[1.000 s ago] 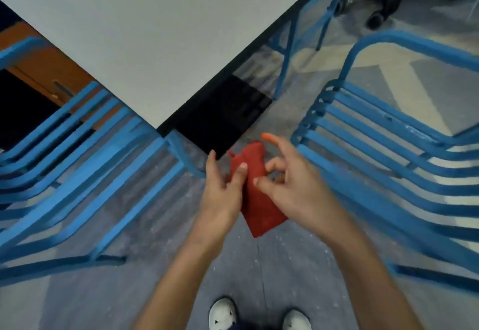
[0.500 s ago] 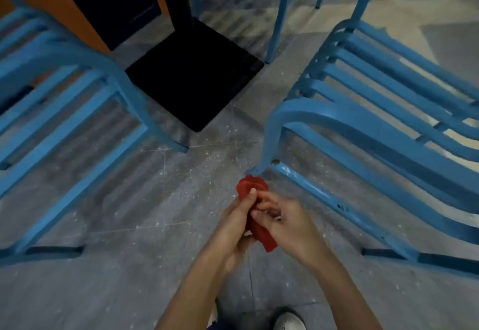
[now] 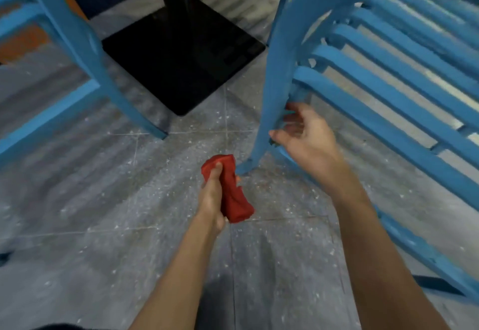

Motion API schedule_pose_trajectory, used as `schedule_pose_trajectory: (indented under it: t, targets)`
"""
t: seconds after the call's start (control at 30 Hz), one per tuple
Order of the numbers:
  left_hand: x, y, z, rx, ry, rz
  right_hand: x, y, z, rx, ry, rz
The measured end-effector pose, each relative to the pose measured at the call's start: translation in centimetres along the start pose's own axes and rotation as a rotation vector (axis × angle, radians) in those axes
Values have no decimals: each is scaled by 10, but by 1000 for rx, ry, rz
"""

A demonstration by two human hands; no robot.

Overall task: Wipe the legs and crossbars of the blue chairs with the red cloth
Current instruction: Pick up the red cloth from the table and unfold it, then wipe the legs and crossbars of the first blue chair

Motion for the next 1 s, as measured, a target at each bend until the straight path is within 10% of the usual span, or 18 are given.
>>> schedule_pose_trajectory:
  t: [0.6,1.0]
  targets:
    - [-6,-108,-10,196,-388,255,-12,1,14,186,118,-250]
    - [-40,-120,37,-43,101,293,-7,-1,15,205,89,-232]
Point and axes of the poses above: each hand's wrist, its own y-axis away from the middle knuckle, its own z-axis out of the palm, x = y × z, the point moved 10 cm from there along -y, towards the middle knuckle, and after that the axes turned 6 degrees about y, right-handed, at the moved point
